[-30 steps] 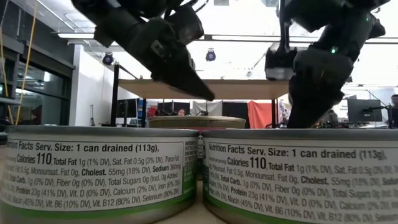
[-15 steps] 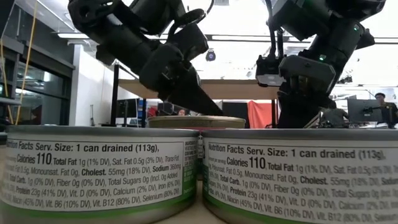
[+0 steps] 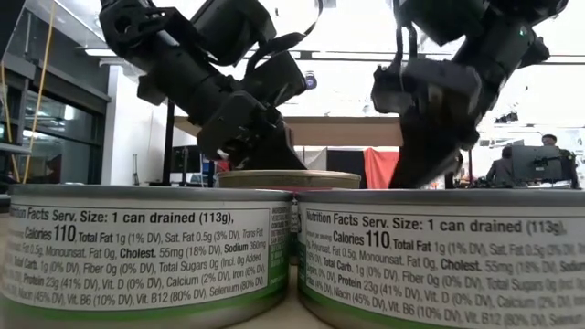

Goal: Stack canned seafood by type on shelf
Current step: Put the green tuna can on the shelf

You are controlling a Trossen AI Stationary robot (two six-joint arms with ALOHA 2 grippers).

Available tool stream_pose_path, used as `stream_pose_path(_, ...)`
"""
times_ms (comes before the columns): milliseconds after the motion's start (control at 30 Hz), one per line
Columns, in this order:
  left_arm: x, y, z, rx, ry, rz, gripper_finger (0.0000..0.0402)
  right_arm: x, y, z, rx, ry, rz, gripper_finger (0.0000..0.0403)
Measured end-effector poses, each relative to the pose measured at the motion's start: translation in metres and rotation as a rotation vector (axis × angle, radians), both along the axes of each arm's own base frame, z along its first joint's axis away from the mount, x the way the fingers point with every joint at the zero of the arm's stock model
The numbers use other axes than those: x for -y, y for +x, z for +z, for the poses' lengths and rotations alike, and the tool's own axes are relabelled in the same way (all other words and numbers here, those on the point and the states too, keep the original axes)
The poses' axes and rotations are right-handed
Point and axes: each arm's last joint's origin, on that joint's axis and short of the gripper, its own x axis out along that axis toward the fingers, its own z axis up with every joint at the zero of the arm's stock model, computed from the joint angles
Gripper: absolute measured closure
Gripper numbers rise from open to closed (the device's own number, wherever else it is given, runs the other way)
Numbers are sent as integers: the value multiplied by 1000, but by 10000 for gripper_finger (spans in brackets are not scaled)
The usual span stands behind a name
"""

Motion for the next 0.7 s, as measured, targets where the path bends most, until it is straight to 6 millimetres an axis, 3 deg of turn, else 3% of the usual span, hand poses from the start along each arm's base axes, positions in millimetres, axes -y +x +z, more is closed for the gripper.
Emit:
stream_pose_path(267,-3,-9,12,-49,38,6,401,2,-4,25,103,-18,-23,403)
stream_pose_path(567,-5,-16,17,-110,56,44,401,2,5,35,239,-45,-15,403)
stream_pose_path(700,-5,-17,21,-106,49,52,401,2,3,33,205,-60,-6,403)
